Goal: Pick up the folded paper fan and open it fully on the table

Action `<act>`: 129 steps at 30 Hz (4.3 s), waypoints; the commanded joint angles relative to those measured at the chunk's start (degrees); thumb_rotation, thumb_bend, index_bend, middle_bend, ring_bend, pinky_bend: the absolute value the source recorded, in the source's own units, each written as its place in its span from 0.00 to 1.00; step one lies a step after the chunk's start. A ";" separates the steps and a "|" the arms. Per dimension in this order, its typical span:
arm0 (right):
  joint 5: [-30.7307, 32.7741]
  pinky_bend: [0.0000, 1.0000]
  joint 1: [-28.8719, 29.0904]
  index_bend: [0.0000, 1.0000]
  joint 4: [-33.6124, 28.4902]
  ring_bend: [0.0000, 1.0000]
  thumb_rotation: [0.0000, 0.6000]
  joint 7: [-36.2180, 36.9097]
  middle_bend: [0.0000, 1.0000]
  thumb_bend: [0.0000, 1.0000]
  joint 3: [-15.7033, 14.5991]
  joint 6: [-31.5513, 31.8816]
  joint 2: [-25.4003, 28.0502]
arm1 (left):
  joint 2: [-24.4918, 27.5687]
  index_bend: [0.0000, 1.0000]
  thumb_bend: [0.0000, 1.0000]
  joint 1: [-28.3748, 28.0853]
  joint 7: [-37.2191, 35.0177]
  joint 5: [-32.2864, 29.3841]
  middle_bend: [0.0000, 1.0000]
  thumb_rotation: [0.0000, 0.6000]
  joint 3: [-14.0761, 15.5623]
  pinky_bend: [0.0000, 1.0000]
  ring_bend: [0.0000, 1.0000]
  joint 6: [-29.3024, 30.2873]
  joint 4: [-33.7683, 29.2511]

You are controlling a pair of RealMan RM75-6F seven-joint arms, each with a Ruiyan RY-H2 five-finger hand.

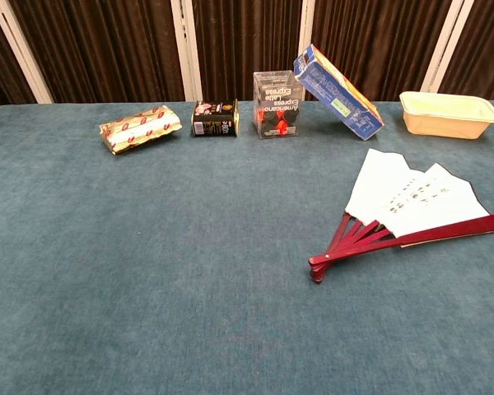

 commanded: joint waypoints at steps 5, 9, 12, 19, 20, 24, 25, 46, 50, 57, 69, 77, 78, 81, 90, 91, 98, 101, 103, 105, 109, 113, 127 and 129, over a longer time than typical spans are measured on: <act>-0.71 0.00 0.03 0.00 0.30 0.00 1.00 0.00 0.00 0.27 -0.19 0.56 -0.27 | 0.13 0.00 0.00 0.03 -0.29 -0.09 0.00 1.00 -0.04 0.00 0.00 0.08 -0.17; -0.81 0.00 0.28 0.00 0.07 0.00 1.00 0.28 0.00 0.27 -0.14 0.32 -0.61 | 0.09 0.00 0.00 0.12 -0.28 -0.15 0.00 1.00 -0.01 0.00 0.00 0.16 0.06; -1.81 0.00 0.89 0.00 0.22 0.00 1.00 1.01 0.00 0.27 -0.03 0.23 -1.32 | 0.10 0.00 0.00 0.13 -0.62 -0.67 0.00 1.00 -0.29 0.00 0.00 0.15 0.03; -7.22 0.00 4.11 0.20 3.89 0.01 1.00 5.45 0.03 0.27 1.61 2.05 -6.85 | -0.11 0.00 0.00 0.19 0.10 -1.06 0.00 1.00 -0.51 0.00 0.00 0.29 -0.05; -7.50 0.00 4.54 0.25 4.57 0.02 1.00 5.76 0.06 0.27 1.80 2.02 -7.76 | -0.15 0.00 0.00 0.19 0.22 -1.09 0.00 1.00 -0.53 0.00 0.00 0.31 -0.09; -7.74 0.00 6.86 0.34 6.85 0.06 1.00 6.27 0.12 0.27 2.31 -0.09 -11.92 | -0.49 0.00 0.00 0.23 1.62 -1.18 0.00 1.00 -0.63 0.00 0.00 0.53 -0.03; -7.64 0.00 7.21 0.34 7.15 0.06 1.00 6.25 0.13 0.27 2.37 -0.55 -12.57 | -0.53 0.00 0.00 0.24 1.77 -1.19 0.00 1.00 -0.63 0.00 0.00 0.55 -0.01; -3.68 0.00 14.65 0.47 18.38 0.06 1.00 1.36 0.17 0.27 3.46 -9.35 -32.32 | -0.71 0.00 0.00 0.04 2.08 -2.78 0.00 1.00 -1.23 0.00 0.00 -0.19 -0.10; -3.06 0.00 15.42 0.48 21.09 0.06 1.00 1.68 0.18 0.27 3.43 -10.12 -34.65 | -0.72 0.00 0.00 -0.05 1.83 -3.24 0.00 1.00 -1.39 0.00 0.00 -0.48 -0.06; -1.71 0.00 16.08 0.48 26.95 0.06 1.00 3.30 0.18 0.27 3.59 -10.14 -38.91 | -0.91 0.00 0.00 -0.27 1.87 -3.59 0.00 1.00 -1.56 0.00 0.00 -0.80 -0.03; -0.22 0.00 17.07 0.50 34.80 0.06 1.00 6.40 0.19 0.27 4.92 -8.49 -43.25 | -1.30 0.00 0.00 -0.50 2.09 -4.18 0.00 1.00 -1.81 0.00 0.00 -1.13 0.06; 0.21 0.00 17.52 0.55 36.81 0.08 1.00 7.62 0.21 0.28 4.88 -8.10 -44.49 | -1.38 0.00 0.00 -0.63 2.18 -4.31 0.00 1.00 -1.82 0.00 0.00 -1.33 -0.03; 0.25 0.00 17.55 0.55 37.02 0.08 1.00 7.78 0.21 0.29 4.83 -8.02 -44.65 | -1.37 0.00 0.00 -0.64 2.18 -4.37 0.00 1.00 -1.81 0.00 0.00 -1.39 -0.07; 0.43 0.00 17.62 0.55 37.50 0.08 1.00 7.96 0.22 0.29 4.74 -7.98 -44.98 | -1.33 0.00 0.00 -0.66 2.20 -4.43 0.00 1.00 -1.81 0.00 0.00 -1.44 -0.14; 0.65 0.00 18.06 0.55 38.73 0.08 1.00 8.49 0.22 0.29 4.67 -7.62 -46.12 | -1.34 0.00 0.00 -0.66 2.39 -4.52 0.00 1.00 -1.79 0.00 0.00 -1.41 -0.25; 0.68 0.00 18.12 0.56 38.83 0.08 1.00 8.51 0.22 0.29 4.67 -7.64 -46.22 | -1.34 0.00 0.00 -0.66 2.42 -4.54 0.00 1.00 -1.80 0.00 0.00 -1.39 -0.26; 1.04 0.00 18.01 0.63 39.54 0.09 1.00 9.01 0.24 0.40 4.19 -7.83 -46.81 | -1.42 0.00 0.00 -0.68 2.45 -4.75 0.00 1.00 -1.88 0.00 0.00 -1.40 -0.24; 1.19 0.00 17.86 0.66 39.73 0.09 1.00 9.26 0.24 0.41 3.95 -7.89 -46.98 | -1.45 0.00 0.00 -0.70 2.53 -4.76 0.00 1.00 -1.90 0.00 0.00 -1.38 -0.25; 1.20 0.00 17.86 0.67 39.81 0.09 1.00 9.28 0.24 0.41 3.87 -7.87 -47.02 | -1.46 0.00 0.00 -0.70 2.58 -4.75 0.00 1.00 -1.88 0.00 0.00 -1.38 -0.28; 1.25 0.00 17.93 0.68 39.67 0.09 1.00 9.40 0.25 0.41 3.96 -7.77 -47.03 | -1.49 0.00 0.00 -0.71 2.66 -4.76 0.00 1.00 -1.88 0.00 0.00 -1.37 -0.31; 1.22 0.00 18.29 0.69 38.51 0.09 1.00 9.28 0.25 0.42 4.37 -7.45 -46.53 | -1.53 0.00 0.00 -0.72 2.77 -4.77 0.00 1.00 -1.92 0.00 0.00 -1.31 -0.39; 1.51 0.00 18.83 0.71 35.69 0.09 1.00 9.12 0.25 0.43 5.53 -6.94 -45.42 | -1.59 0.00 0.00 -0.75 2.86 -4.81 0.00 1.00 -1.99 0.00 0.00 -1.23 -0.34; 7.28 0.00 22.57 0.75 13.59 0.09 1.00 2.21 0.27 0.46 15.44 -8.41 -36.02 | -1.70 0.00 0.00 -0.93 2.65 -5.13 0.00 1.00 -2.61 0.00 0.00 -0.85 -0.44; 8.57 0.00 23.18 0.76 10.73 0.09 1.00 0.49 0.27 0.46 16.88 -9.01 -34.66 | -1.68 0.00 0.00 -0.96 2.56 -5.28 0.00 1.00 -2.73 0.00 0.00 -0.84 -0.60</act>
